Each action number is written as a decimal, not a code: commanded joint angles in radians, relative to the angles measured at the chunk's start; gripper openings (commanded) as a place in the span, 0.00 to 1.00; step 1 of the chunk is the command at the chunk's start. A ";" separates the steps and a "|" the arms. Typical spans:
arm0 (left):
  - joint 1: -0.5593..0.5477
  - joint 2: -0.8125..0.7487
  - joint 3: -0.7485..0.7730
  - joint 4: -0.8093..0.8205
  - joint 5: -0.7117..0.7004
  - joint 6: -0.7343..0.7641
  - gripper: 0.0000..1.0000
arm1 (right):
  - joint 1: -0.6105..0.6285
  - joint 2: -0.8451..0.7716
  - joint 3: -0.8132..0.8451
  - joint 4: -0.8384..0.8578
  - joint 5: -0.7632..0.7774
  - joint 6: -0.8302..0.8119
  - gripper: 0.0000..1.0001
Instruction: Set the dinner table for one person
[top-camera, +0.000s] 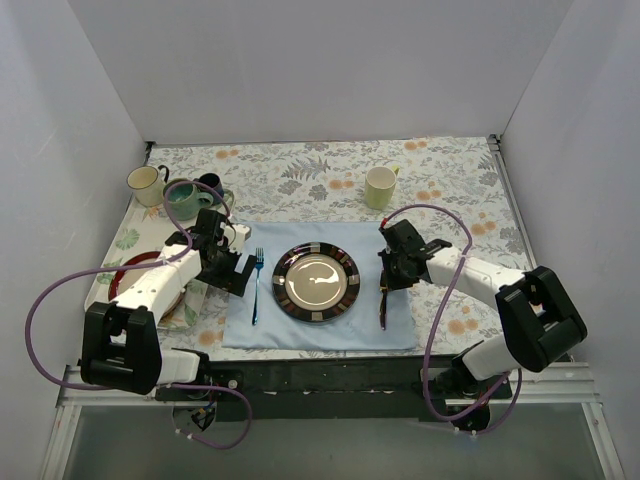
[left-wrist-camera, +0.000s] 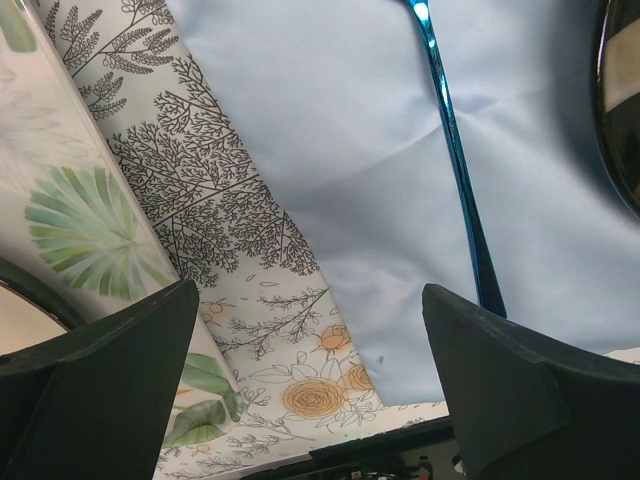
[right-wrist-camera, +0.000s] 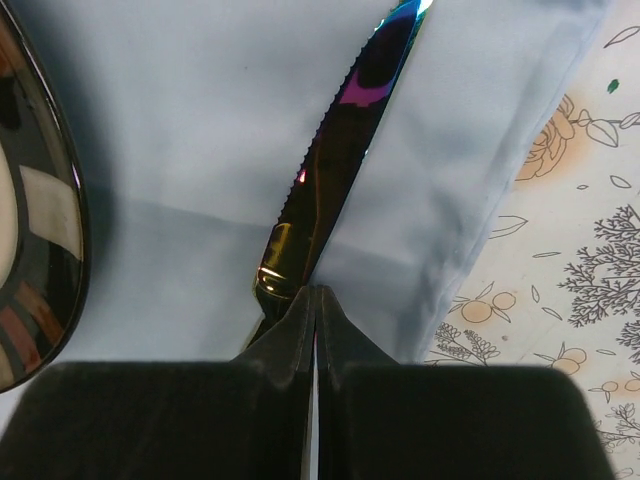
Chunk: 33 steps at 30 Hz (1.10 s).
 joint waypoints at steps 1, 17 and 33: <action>-0.002 -0.029 0.018 -0.001 0.011 -0.004 0.96 | 0.003 0.010 0.004 0.038 0.023 0.012 0.01; -0.002 -0.031 0.017 -0.008 0.012 0.002 0.96 | 0.003 -0.008 0.016 0.023 0.021 0.013 0.01; -0.002 -0.029 0.132 -0.007 0.044 0.022 0.98 | -0.284 -0.133 0.337 0.185 -0.115 -0.523 0.82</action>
